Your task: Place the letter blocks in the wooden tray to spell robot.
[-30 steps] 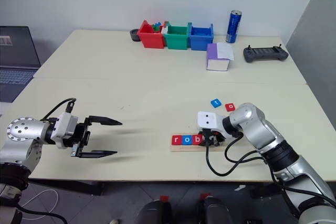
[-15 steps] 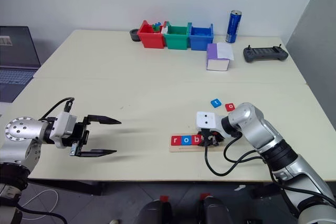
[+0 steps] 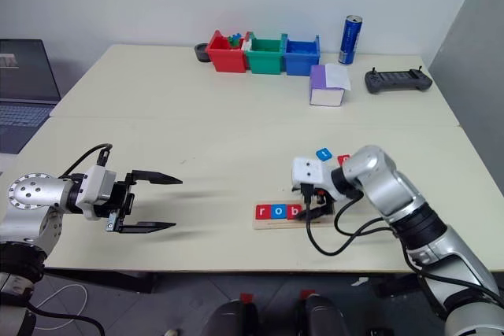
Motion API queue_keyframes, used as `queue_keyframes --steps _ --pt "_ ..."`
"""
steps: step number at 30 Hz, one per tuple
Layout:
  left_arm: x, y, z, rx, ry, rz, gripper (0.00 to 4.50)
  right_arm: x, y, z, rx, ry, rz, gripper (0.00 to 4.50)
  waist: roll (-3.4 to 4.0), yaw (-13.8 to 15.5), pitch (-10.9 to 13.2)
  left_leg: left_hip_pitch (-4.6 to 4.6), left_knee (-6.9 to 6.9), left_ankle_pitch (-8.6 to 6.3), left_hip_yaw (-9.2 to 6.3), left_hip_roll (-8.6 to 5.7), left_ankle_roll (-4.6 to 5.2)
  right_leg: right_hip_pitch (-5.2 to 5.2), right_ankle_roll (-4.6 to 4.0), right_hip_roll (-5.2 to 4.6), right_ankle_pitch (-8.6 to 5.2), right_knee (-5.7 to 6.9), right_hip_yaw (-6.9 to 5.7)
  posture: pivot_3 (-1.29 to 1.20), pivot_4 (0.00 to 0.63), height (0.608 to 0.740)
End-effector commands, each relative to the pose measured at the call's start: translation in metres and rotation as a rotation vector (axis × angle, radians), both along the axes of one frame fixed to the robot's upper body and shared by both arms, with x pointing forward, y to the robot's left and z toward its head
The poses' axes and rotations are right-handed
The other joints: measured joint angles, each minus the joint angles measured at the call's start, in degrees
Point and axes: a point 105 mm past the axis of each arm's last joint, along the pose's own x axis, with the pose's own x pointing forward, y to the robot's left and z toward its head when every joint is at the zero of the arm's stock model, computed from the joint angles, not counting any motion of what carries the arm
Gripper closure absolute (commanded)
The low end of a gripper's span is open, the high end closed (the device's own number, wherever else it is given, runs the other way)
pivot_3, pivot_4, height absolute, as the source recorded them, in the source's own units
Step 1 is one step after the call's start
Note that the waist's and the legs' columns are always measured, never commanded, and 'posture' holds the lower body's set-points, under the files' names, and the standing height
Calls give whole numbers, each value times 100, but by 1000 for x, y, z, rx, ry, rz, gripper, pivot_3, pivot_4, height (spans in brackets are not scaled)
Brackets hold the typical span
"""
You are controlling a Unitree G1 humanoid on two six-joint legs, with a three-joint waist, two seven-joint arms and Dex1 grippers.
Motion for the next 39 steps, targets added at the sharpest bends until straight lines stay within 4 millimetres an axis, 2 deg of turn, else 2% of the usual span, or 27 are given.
queue_keyframes --steps 1,4,5,7,9,12,14,16,19,20,23,27,39 --pt "3 4 12 0 -47 8 0 10 -16 45 110 -115 -94 692 0 1 0 0 0 0 0 0 0 1 0 -1 0 -1 0 0 150 740" --pt "3 4 12 1 -48 10 0 32 -41 52 180 -174 -306 692 -1 1 -1 0 0 0 1 -2 0 2 0 -2 0 -3 0 0 150 740" --pt "2 4 11 1 -48 10 0 39 -51 49 201 -176 -395 692 -2 1 -1 0 0 0 1 -1 0 1 0 -2 0 -3 0 0 150 740" --pt "2 4 11 1 -49 9 0 40 -61 40 208 -166 -472 692 -3 1 -2 0 -1 1 1 -1 -1 1 0 -2 0 -2 0 0 150 740" --pt "2 4 11 0 -50 11 0 19 -55 33 221 -116 -400 692 -3 2 -2 0 -3 8 1 -1 -14 1 -1 -2 0 -2 0 0 150 740" --pt "2 5 11 1 -47 15 0 -29 -31 26 261 13 -200 692 -1 7 -1 -3 -8 5 0 -2 -9 -2 -3 -2 -1 -3 1 0 150 740" --pt "3 5 10 3 -43 17 0 -41 -20 19 253 50 -153 692 0 -37 0 -3 -8 -1 1 -1 1 -4 -2 -1 -2 -2 1 0 150 740" --pt "3 5 10 4 -41 17 0 -43 -10 12 246 64 -150 692 -2 -55 -1 3 -6 -2 1 2 2 0 -1 1 -2 -1 1 0 150 740" --pt "4 4 9 4 -39 15 0 -46 4 -1 261 124 -142 1566 -6 -43 -4 5 -5 -1 -3 4 2 1 -1 3 -2 0 -3 0 150 740" --pt "4 4 9 4 -38 15 0 -48 6 -5 268 145 -137 2027 -6 -34 -4 4 -5 0 -3 3 2 1 -1 3 -2 2 -3 0 150 740" --pt "4 3 8 2 -39 14 0 -50 13 -23 244 188 -126 2991 -8 -3 -5 2 -4 0 -4 2 2 2 -1 2 -2 1 -2 0 150 740" --pt "4 4 7 0 -41 16 0 -49 16 -31 224 194 -110 4418 -8 0 -5 -3 -2 -1 -2 -2 2 0 -1 0 -2 -5 0 0 150 740" --pt "-1 6 7 -4 -49 19 0 -38 6 -49 155 193 -112 4467 -8 -4 -5 -1 -4 -1 -2 0 2 0 -1 0 -2 -4 -2 0 150 740"
